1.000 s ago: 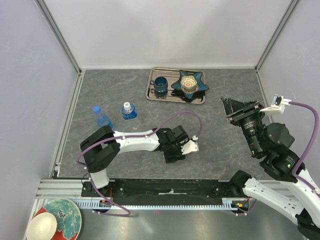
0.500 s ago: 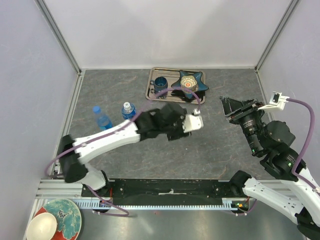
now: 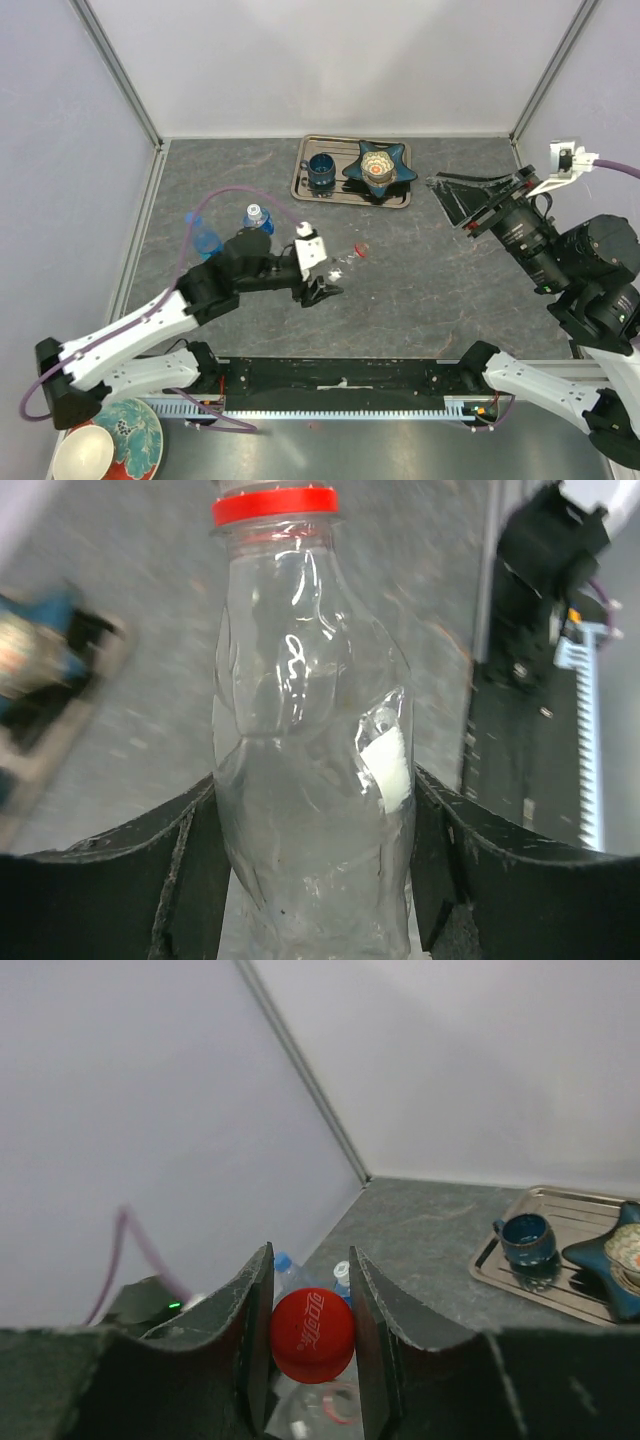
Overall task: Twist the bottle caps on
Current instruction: Pick up the plastic bottle at the center of the board, then screw the bottle cap onto the plastic bottle.
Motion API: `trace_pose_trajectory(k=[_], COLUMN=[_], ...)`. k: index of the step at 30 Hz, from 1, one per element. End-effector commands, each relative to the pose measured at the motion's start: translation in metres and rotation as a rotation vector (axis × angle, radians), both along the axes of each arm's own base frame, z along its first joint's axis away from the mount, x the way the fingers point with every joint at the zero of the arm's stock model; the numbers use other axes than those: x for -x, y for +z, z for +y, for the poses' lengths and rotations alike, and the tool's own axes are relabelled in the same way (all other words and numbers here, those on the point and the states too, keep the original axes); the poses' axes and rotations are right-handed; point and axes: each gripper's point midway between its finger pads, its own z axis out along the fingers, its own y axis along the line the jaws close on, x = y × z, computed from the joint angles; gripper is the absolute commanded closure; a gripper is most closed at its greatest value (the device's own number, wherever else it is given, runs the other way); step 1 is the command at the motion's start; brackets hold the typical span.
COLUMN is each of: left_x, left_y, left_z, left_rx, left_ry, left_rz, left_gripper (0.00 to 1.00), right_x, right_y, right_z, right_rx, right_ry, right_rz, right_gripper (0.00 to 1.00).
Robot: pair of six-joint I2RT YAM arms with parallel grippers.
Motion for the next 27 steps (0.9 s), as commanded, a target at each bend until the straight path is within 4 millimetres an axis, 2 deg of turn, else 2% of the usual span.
trace_pose_trajectory(k=[1,2,5,7,10,13,18,27], left_x=[0.03,0.034,0.045,0.053,0.055,0.052,0.05,0.047], left_y=[0.018,0.023,0.037,0.056,0.067,0.059,0.07,0.059], left_z=[-0.027,-0.03,-0.035,-0.036,-0.032,-0.023,0.003,0.021], left_rx=[0.157,0.169,0.186,0.244,0.295,0.292,0.342,0.357], left_ry=[-0.227,-0.245,-0.331,-0.399,-0.413,-0.402,-0.385,-0.321], left_rz=[0.193,0.236,0.248,0.188,0.107,0.098,0.048,0.066], left_gripper=[0.98,0.98,0.98,0.98,0.98,0.98,0.98,0.98], right_x=[0.014,0.017,0.018,0.021,0.024,0.026,0.02,0.017], right_y=[-0.02,-0.023,-0.024,-0.024,-0.027,-0.033,-0.046,-0.041], right_z=[0.037,0.046,0.055,0.058,0.063,0.073,0.095,0.127], right_rx=[0.137,0.149,0.134,0.124,0.089,0.046,-0.013,-0.18], right_ry=[0.205,0.251,0.292,0.316,0.349,0.396,0.466,0.601], right_rz=[0.002,0.005,0.005,0.002,0.01,0.025,0.051,0.074], right_gripper=[0.7,0.7,0.7,0.7,0.7,0.7,0.7,0.71])
